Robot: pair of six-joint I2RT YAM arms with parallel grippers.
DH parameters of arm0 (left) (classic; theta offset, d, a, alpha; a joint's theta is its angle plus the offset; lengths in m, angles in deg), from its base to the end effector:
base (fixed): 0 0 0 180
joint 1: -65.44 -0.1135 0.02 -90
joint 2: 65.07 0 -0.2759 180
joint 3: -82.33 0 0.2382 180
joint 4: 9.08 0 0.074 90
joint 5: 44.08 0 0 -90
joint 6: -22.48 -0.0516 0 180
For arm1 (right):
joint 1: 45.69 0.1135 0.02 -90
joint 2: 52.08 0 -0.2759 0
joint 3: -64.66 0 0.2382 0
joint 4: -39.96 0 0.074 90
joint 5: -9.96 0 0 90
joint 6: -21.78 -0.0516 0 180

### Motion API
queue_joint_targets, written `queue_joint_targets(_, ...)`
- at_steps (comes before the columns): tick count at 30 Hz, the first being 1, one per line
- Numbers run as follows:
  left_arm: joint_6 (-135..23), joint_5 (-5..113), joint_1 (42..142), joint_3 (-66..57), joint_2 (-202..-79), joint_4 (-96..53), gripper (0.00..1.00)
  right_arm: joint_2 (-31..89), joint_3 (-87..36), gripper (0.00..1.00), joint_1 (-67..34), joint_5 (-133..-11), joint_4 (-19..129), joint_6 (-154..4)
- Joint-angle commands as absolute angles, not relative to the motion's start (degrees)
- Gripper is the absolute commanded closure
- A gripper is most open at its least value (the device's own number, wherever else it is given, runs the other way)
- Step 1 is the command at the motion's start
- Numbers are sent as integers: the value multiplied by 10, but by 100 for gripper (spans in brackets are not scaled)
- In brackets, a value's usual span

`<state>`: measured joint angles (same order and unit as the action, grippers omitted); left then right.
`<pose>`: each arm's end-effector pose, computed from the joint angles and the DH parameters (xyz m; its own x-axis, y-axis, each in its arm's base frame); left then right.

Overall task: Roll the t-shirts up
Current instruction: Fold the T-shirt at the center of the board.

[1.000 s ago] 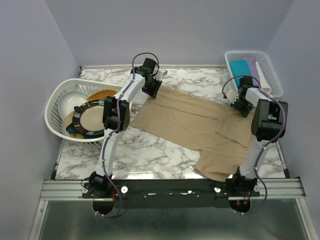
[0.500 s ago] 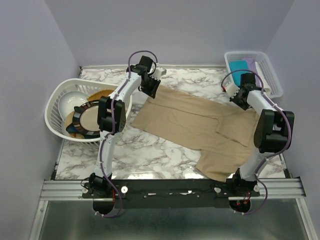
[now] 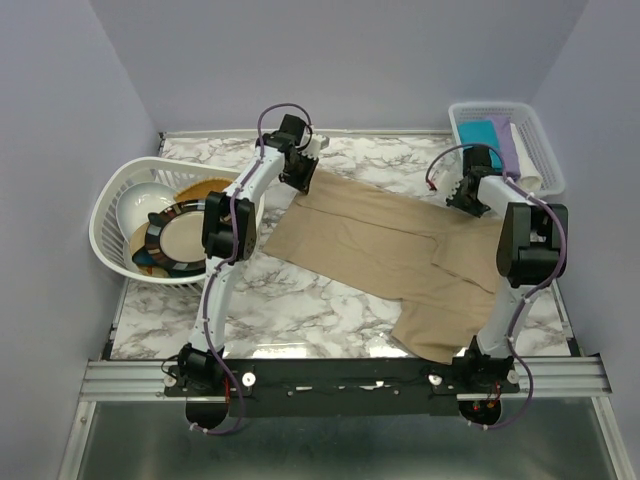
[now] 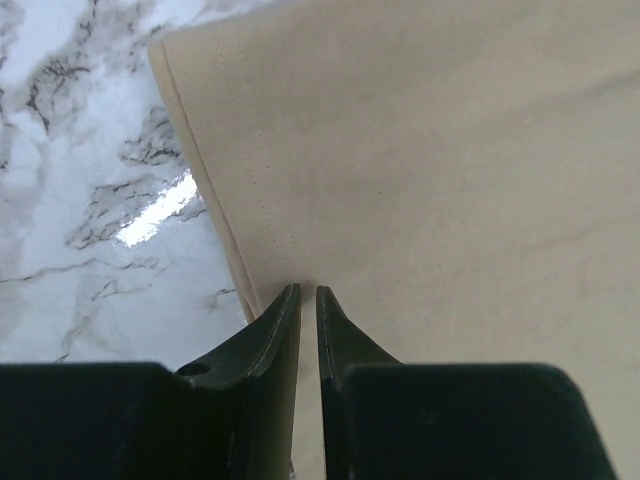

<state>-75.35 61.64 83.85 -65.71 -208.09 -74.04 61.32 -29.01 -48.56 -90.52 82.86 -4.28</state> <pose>0.5076 -0.1837 0.1933 -0.7546 0.3894 -0.5282 0.5406 0.8251 -0.1641 0.4102 -0.0300 0.1755 -0.5089 -0.8589 -0.0569 -0.7385 0.4695 -0.4840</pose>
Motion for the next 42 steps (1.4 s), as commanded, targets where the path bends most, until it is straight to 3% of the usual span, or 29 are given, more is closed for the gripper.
queue_joint_targets(1, -734, 598, 830, -652, -2092, -735, 78, 647, -320, 75, -481, -905, 818, 14)
queue_joint_targets(7, -731, 584, 824, -655, -2099, -733, 78, 663, -317, 75, -472, -898, 836, 31)
queue_joint_targets(17, -716, 620, 820, -641, -2059, -734, 77, 540, -335, 79, -467, -888, 807, -55)
queue_joint_targets(20, -699, 639, 820, -635, -2044, -728, 76, 465, -269, 87, -467, -866, 779, -42)
queue_joint_targets(21, -695, 644, 820, -635, -2042, -728, 76, 441, -239, 98, -467, -862, 761, -26)
queue_joint_targets(25, -689, 660, 820, -639, -2038, -727, 76, 355, -34, 99, -476, -851, 650, 100)
queue_joint_targets(27, -691, 659, 820, -643, -2038, -728, 76, 326, -11, 100, -500, -827, 661, 105)
queue_joint_targets(42, -702, 650, 813, -582, -2027, -709, 76, 397, 19, 100, -597, -763, 676, 157)
